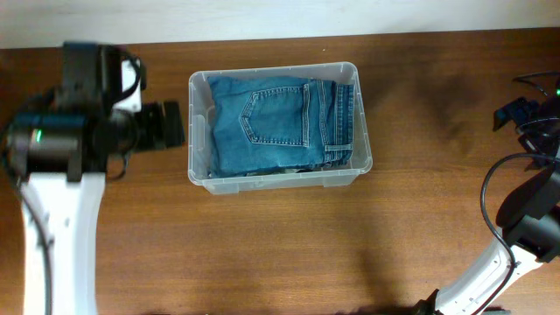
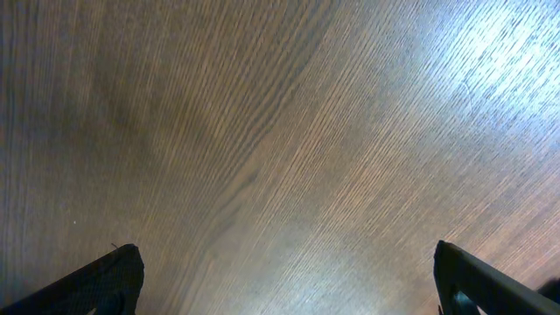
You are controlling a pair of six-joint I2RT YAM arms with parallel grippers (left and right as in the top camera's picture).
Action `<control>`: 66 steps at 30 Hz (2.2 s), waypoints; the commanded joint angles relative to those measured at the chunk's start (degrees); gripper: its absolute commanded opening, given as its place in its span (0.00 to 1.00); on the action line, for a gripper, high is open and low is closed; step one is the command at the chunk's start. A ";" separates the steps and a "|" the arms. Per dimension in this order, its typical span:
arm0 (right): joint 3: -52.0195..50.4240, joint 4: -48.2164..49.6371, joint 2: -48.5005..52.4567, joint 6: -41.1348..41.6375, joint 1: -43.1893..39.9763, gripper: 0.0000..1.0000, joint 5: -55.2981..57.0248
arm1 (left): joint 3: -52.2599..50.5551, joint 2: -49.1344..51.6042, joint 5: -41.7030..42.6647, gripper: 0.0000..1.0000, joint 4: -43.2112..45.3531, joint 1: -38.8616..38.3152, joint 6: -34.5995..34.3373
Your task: Pack container
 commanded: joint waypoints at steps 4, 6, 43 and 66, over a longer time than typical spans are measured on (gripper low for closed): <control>-0.20 0.02 -1.07 0.48 -0.07 0.98 0.90 | -16.59 -16.92 1.81 0.99 10.40 0.09 -0.72; -0.20 0.02 -1.07 0.48 -0.07 0.98 0.90 | -23.02 -22.84 4.22 0.99 15.63 0.09 -0.70; -0.20 0.02 -1.07 0.50 -0.07 0.98 0.90 | -64.61 -42.71 9.92 0.99 42.32 0.09 7.23; -0.20 0.02 -1.07 0.48 -0.07 0.98 0.90 | -95.36 -77.96 9.46 0.99 75.30 0.46 8.52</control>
